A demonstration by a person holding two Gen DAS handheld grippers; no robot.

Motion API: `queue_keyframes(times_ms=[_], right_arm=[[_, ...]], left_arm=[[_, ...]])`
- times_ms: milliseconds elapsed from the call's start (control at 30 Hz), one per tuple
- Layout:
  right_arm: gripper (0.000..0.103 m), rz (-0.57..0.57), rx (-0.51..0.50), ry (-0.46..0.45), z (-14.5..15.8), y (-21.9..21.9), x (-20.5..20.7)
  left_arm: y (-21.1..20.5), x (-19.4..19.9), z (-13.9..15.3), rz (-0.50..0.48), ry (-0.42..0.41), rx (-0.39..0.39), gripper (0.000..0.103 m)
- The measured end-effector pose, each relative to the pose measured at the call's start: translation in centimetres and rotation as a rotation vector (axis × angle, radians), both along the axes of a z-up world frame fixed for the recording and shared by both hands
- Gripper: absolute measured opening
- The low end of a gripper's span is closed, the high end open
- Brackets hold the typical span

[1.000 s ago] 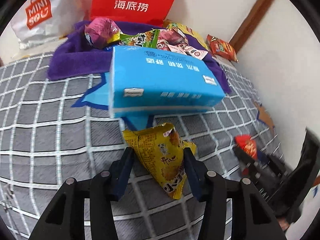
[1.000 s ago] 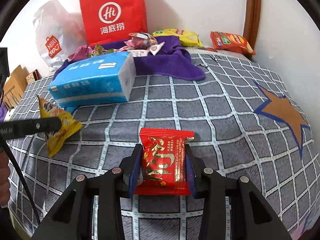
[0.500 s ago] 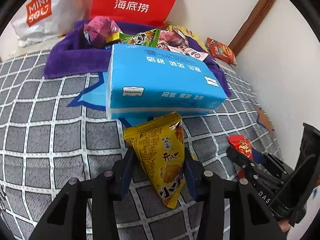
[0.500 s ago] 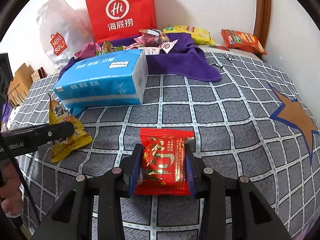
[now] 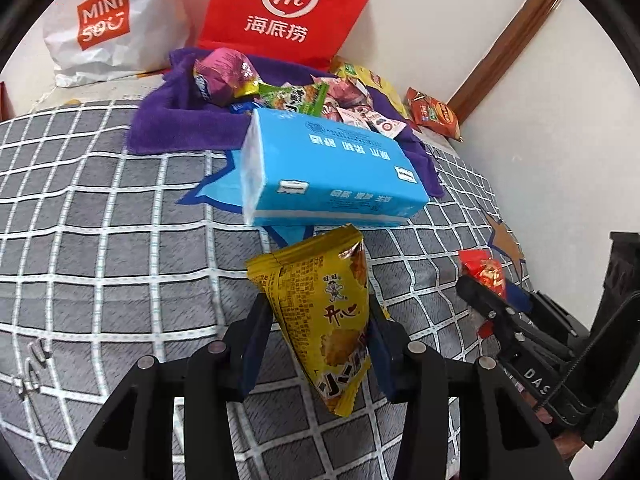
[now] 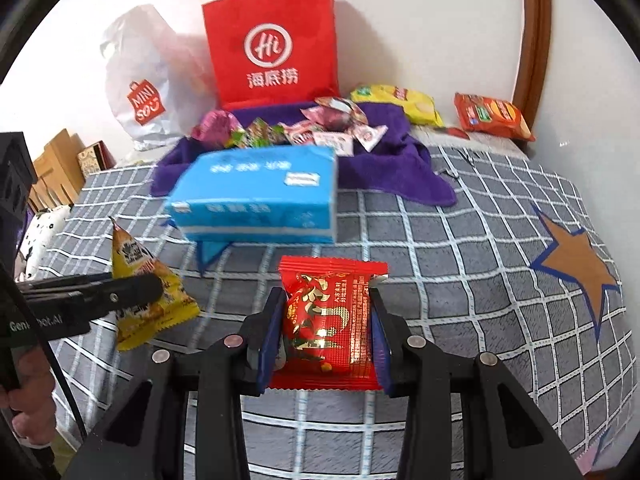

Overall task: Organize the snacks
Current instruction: 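Carry the yellow bag with the left tool while the right carries the red packet over the towel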

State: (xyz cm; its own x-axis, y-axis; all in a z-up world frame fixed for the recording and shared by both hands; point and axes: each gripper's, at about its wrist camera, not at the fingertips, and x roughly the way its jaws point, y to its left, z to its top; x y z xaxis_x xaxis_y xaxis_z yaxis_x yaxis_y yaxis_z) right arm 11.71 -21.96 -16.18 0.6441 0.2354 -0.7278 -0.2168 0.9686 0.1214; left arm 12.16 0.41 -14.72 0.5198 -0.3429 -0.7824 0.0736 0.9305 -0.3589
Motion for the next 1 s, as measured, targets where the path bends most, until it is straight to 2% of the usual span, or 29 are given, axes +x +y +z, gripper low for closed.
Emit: queue_keyframes(times_ms=[133,467,1000], right_arm=[[0.039,0.011,0.003,-0.01,1.4,0.8,-0.3],[0.039,0.014,-0.005,-0.04,4.3,1.3,0.0],[0.04,-0.018,0.007,-0.103,9.2,-0.1,2.8]], left_arm=[[0.2,-0.1,0.6,-0.013,0.027,-0.025,0.043],[-0.3,0.2,3.5,-0.008,-0.019,-0.002,0.043],[0.2,2.6,8.6,0.005,-0.101,-0.009,0.043]])
